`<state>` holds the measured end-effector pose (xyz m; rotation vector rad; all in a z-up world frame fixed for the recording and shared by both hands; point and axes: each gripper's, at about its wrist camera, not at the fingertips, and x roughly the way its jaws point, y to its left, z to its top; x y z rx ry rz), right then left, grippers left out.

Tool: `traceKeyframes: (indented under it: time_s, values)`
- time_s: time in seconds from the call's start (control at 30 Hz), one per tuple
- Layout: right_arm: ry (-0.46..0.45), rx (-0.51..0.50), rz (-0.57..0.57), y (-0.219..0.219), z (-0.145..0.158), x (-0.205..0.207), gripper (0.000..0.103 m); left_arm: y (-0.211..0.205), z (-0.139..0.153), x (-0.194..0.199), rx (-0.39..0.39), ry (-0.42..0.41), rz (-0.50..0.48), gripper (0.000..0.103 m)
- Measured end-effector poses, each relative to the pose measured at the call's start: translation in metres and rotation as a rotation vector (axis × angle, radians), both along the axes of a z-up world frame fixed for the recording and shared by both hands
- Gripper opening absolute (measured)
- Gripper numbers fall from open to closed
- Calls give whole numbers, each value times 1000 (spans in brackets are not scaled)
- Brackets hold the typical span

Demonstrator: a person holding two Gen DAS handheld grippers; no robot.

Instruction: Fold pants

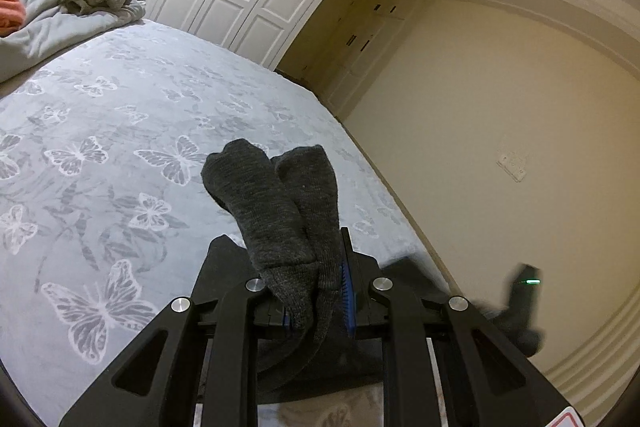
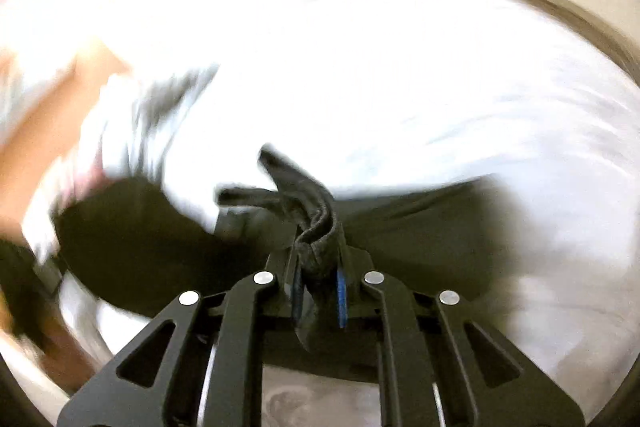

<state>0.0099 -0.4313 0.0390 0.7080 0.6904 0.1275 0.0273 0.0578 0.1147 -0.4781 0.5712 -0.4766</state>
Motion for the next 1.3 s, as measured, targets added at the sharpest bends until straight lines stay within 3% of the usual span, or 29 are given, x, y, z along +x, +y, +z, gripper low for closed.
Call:
traceKeyframes:
  time_s: [0.1,0.17,0.27,0.33,0.4,0.47,0.53,0.6,0.7,0.77,0.87,0.97,1.03,1.07,1.1,1.13,1.17,1.2,1.23,1.3]
  values:
    - [-18,98,-291,-121,-6,-63,11,-7,-4,2,2,9,-14,15]
    - [3,118,-395,-170,-17,-90,11,-13,-6,2,7,9,-14,15]
    - [54,154,-470,-215,-40,-115,11,-21,-10,2,4,12,-16,15]
    - [70,174,-478,-225,-51,-109,11,-27,-12,2,1,21,-18,15]
    - [47,162,-438,-201,-44,-95,11,-31,-13,2,-3,25,-22,15]
    - [-12,122,-320,-157,-16,-66,11,-33,-12,1,1,20,-17,15]
    - [-66,70,-112,-89,22,-33,11,-31,-12,0,-8,12,-6,15]
    - [-74,17,106,-19,41,-1,12,-26,-10,-2,-30,5,11,15]
    - [47,-43,474,99,32,39,24,-23,-3,-2,-17,-1,17,15]
    - [42,-81,476,115,35,40,24,-25,3,-2,19,-9,7,15]
    - [-21,-142,318,84,51,23,46,-36,13,-5,40,-36,-21,15]
    - [2,-317,167,57,61,-11,48,-65,24,-6,90,-71,-70,15]
    - [21,-360,113,41,59,-22,53,-101,25,-11,101,-79,-132,18]
    - [26,-356,100,32,54,-22,61,-123,22,-15,108,-81,-168,23]
    - [30,-349,94,26,51,-26,67,-148,15,-19,118,-79,-204,50]
    - [45,-347,91,22,45,-27,67,-181,-2,-24,153,-58,-264,92]
    - [70,-354,92,18,36,-29,67,-200,-15,-27,201,-37,-294,94]
    - [90,-362,102,19,29,-28,67,-230,-42,-35,313,-6,-326,87]
    - [98,-363,117,18,27,-28,67,-240,-54,-40,369,-5,-333,83]
    - [121,-360,164,27,12,-20,67,-246,-72,-57,478,-40,-316,83]
